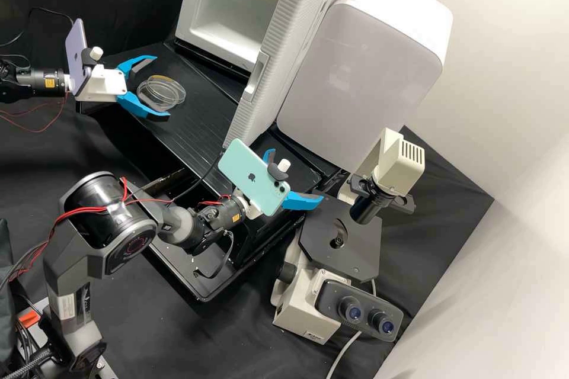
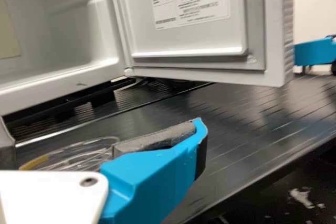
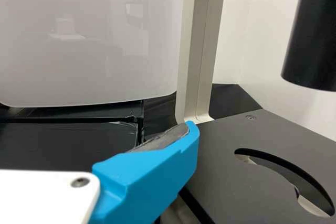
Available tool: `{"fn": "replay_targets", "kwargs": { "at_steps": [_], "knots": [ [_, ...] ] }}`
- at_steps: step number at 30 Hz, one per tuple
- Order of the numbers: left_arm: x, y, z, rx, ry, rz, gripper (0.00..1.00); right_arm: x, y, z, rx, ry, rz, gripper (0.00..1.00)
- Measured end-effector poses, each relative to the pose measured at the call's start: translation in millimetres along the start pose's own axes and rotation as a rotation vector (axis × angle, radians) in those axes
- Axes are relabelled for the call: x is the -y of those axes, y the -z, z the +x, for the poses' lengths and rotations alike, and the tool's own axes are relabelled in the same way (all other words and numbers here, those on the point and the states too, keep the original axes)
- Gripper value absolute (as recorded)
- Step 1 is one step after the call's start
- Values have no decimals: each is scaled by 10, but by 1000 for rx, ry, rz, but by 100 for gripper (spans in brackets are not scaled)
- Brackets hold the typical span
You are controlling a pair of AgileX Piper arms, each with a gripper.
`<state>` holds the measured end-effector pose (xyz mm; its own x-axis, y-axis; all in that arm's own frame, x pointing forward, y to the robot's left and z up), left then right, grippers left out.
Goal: Place the petri dish in the incubator
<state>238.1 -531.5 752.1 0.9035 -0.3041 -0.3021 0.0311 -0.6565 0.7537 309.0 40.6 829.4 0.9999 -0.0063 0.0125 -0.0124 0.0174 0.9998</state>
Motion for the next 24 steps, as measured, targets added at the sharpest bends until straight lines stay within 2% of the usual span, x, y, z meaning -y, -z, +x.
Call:
{"fn": "replay_targets", "kwargs": {
  "at_steps": [6, 8, 11, 18, 24],
  "knots": [
    [-110, 58, 77, 0, -36, 13, 100, 0, 0, 0, 0, 0, 0, 100],
    [-181, 68, 123, 15, -59, 7, 100, 0, 0, 0, 0, 0, 0, 100],
    [-247, 60, 181, 49, -58, -17, 100, 0, 0, 0, 0, 0, 0, 100],
    [-308, 7, 321, 113, -27, -36, 100, 0, 0, 0, 0, 0, 0, 100],
    [-238, -43, 467, 169, 66, -118, 100, 0, 0, 0, 0, 0, 0, 100]
  ]
}}
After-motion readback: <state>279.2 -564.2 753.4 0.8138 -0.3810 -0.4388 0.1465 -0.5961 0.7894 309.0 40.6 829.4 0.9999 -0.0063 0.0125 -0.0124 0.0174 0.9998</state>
